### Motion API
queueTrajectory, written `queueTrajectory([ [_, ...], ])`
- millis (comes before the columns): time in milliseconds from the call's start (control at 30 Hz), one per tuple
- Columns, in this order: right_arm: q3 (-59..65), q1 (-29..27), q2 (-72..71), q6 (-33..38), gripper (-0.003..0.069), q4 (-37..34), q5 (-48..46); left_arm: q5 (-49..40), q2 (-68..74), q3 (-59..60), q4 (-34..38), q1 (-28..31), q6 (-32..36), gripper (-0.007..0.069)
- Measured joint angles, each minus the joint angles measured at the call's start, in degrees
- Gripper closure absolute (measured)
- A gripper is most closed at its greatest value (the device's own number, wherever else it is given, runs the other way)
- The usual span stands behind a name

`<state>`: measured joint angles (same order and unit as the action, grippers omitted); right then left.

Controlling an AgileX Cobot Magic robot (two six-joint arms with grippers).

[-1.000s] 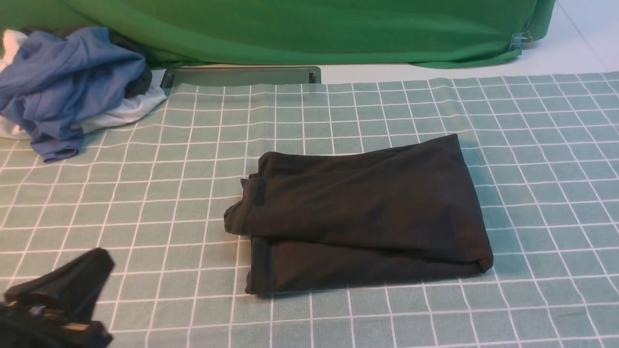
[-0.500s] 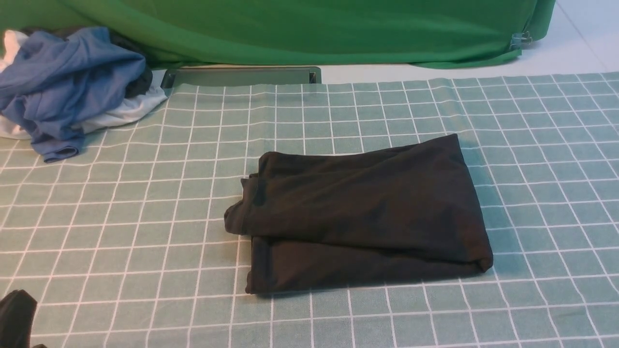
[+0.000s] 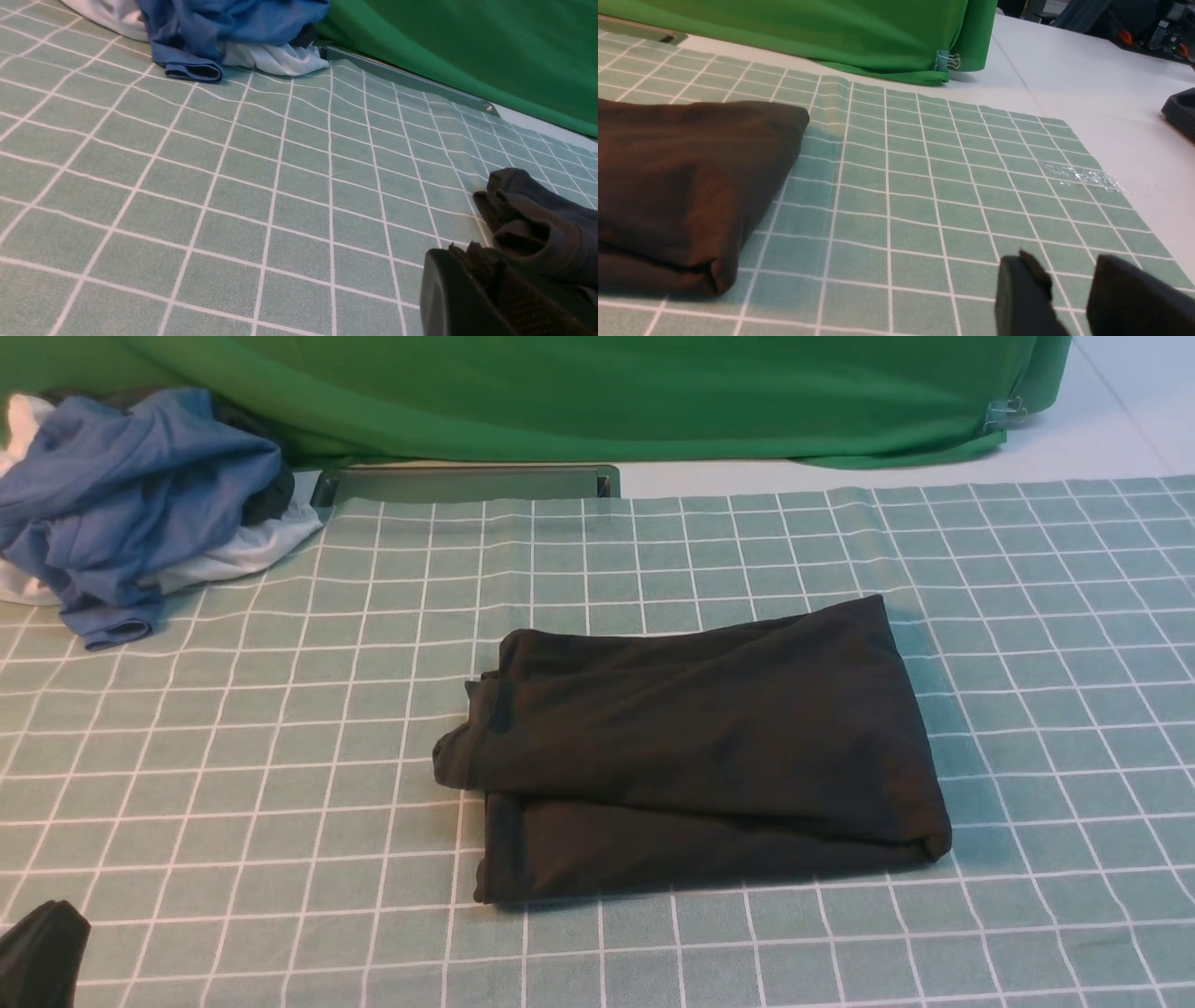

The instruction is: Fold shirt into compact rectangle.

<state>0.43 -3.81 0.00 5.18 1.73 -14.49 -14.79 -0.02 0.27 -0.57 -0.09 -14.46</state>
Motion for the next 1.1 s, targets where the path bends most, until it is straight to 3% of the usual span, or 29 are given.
queueTrajectory([
  [1100,0.0,0.0,0.0,0.0,0.0419,0.0,0.02,0.05,0.0,0.0,0.05,-1.52,0.95,0.0608],
])
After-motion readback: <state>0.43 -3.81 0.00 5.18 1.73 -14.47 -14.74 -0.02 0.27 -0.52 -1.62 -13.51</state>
